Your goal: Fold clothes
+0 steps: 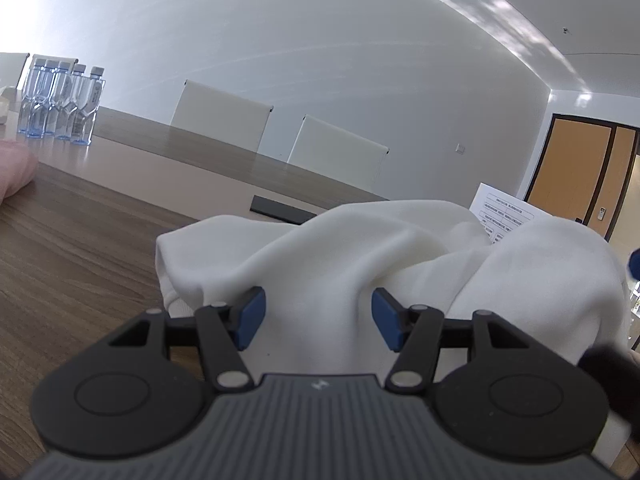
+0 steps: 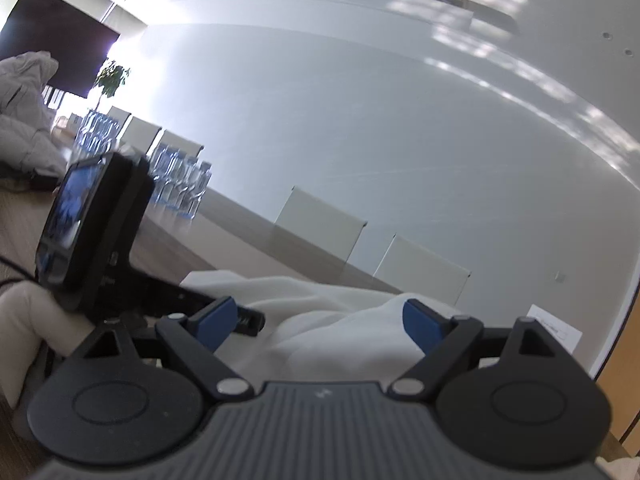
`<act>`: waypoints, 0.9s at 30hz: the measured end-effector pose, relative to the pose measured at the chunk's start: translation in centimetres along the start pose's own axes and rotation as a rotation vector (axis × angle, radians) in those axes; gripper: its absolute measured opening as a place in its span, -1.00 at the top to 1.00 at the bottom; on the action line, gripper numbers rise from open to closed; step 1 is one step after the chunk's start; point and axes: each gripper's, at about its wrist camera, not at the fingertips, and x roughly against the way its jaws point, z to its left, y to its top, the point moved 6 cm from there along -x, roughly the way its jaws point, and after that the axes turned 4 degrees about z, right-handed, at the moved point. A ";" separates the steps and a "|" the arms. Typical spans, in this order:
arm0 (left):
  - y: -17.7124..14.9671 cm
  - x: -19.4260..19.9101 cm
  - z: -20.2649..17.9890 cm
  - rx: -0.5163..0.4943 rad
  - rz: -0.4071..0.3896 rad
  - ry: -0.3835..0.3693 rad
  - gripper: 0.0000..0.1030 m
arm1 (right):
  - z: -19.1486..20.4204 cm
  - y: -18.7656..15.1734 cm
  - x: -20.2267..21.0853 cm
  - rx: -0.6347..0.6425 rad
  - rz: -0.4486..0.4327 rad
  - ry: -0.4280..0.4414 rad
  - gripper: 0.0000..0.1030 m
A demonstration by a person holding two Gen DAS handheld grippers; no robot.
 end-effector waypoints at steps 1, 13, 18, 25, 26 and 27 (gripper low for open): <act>0.0 0.0 0.1 0.007 0.002 0.004 -0.11 | 0.9 -0.3 0.0 0.014 0.021 -0.013 -0.80; -0.2 -1.0 1.6 0.072 0.086 0.023 -0.19 | -8.4 -3.2 -4.2 -0.100 0.218 -0.511 -0.24; -0.3 -1.2 3.2 0.196 0.122 -0.006 -0.19 | -15.2 -6.1 -3.9 -0.338 0.392 -0.661 -0.20; 0.0 -1.1 4.7 0.282 0.114 -0.008 -0.21 | -4.6 1.2 -1.3 -0.106 0.114 -0.205 -0.55; 0.0 -1.0 4.7 0.282 0.107 -0.009 -0.21 | -2.6 2.0 -1.1 -0.050 0.085 -0.152 -0.64; 0.1 -1.0 4.6 0.277 0.096 -0.009 -0.21 | -0.6 2.8 -1.3 -0.007 0.070 -0.111 -0.67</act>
